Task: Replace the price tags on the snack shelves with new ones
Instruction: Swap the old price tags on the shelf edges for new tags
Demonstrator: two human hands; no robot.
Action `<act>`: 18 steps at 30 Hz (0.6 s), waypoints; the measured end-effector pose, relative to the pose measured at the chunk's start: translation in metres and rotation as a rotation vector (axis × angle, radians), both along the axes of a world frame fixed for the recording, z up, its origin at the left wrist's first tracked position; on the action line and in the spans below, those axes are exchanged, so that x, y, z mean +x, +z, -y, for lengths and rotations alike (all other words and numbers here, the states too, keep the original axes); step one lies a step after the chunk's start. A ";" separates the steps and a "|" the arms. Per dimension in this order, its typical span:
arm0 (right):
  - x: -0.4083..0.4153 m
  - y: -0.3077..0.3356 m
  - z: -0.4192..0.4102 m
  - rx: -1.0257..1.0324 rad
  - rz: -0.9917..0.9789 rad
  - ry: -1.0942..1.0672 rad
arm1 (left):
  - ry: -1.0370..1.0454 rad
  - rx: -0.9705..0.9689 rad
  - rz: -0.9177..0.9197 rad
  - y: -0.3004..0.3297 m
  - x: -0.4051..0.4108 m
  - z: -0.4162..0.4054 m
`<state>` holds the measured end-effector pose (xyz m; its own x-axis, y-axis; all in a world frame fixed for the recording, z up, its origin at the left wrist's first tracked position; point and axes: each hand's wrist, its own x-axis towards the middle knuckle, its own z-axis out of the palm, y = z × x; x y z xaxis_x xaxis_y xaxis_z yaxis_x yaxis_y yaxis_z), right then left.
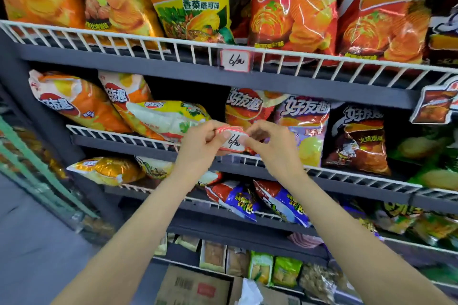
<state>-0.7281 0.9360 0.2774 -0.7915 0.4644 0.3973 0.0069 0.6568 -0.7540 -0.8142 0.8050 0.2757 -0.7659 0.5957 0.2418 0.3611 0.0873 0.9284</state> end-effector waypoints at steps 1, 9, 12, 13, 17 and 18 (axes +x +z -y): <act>0.000 -0.009 -0.003 -0.016 0.014 0.018 | -0.019 0.001 0.062 -0.008 0.004 0.000; -0.004 -0.075 -0.018 0.015 0.092 0.112 | 0.079 0.043 0.384 -0.074 0.013 0.005; -0.008 -0.084 -0.022 0.035 0.071 0.049 | 0.178 -0.025 0.353 -0.089 0.008 -0.001; -0.009 -0.085 -0.024 0.046 0.062 0.021 | 0.188 -0.046 0.354 -0.093 0.006 -0.003; -0.018 -0.087 -0.029 0.161 0.022 -0.059 | 0.172 -0.096 0.354 -0.096 0.002 -0.016; -0.020 -0.086 -0.030 0.189 0.021 -0.074 | 0.172 -0.096 0.358 -0.096 0.001 -0.018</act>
<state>-0.7485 0.9655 0.1913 -0.7669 0.4404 0.4668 0.0747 0.7837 -0.6166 -0.8132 0.8231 0.1801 -0.8820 0.4586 -0.1086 -0.0110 0.2105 0.9775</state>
